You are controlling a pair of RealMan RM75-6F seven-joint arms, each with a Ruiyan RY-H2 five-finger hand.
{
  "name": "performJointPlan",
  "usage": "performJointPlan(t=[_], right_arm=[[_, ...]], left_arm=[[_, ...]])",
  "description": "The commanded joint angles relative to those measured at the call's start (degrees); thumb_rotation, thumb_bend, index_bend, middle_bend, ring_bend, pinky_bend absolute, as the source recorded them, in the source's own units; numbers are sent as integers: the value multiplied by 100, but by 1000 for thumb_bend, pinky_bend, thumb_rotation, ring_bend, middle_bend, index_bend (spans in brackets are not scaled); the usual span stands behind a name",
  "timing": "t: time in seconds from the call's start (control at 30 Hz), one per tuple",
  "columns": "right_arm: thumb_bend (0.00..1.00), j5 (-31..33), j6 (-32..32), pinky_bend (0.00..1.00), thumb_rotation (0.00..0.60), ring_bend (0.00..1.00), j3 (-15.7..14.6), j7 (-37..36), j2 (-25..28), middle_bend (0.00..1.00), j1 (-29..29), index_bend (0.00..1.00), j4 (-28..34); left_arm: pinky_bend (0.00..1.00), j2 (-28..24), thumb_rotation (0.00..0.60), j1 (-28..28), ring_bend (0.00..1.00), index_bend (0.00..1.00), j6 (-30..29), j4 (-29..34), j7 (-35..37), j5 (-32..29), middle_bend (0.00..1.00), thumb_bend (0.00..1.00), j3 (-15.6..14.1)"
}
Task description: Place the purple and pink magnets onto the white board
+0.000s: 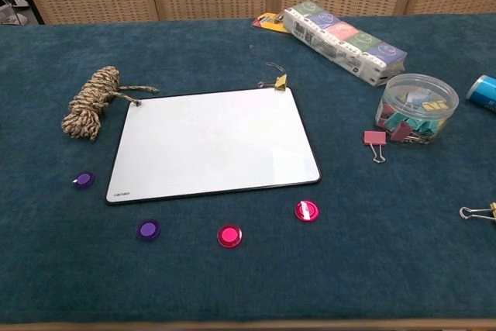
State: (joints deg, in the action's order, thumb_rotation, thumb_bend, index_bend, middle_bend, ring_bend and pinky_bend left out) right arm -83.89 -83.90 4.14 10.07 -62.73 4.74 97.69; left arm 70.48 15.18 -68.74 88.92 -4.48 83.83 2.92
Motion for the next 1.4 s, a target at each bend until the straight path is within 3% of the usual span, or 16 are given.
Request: performJointPlan(t=[0.03, 0.3, 0.83, 1.4], right_arm=[[0, 7, 0, 0, 600, 0, 3, 18, -11, 0, 2, 0, -11], [0, -200, -438, 0, 600, 0, 105, 173, -200, 0, -61, 0, -200], [0, -77, -317, 0, 600, 0, 122, -15, -103, 0, -56, 0, -159], [0, 1, -249, 0, 600, 0, 142, -114, -35, 0, -49, 0, -130]], left_arm=[[0, 180, 600, 177, 0, 433, 186, -20, -201, -4, 0, 280, 30], [0, 532, 600, 488, 0, 440, 576, -10, -551, -94, 0, 289, 23], [0, 1151, 600, 843, 0, 447, 955, 5, -1480, -725, 0, 298, 83], [0, 1623, 600, 958, 0, 449, 962, -399, -1629, -949, 0, 298, 8]])
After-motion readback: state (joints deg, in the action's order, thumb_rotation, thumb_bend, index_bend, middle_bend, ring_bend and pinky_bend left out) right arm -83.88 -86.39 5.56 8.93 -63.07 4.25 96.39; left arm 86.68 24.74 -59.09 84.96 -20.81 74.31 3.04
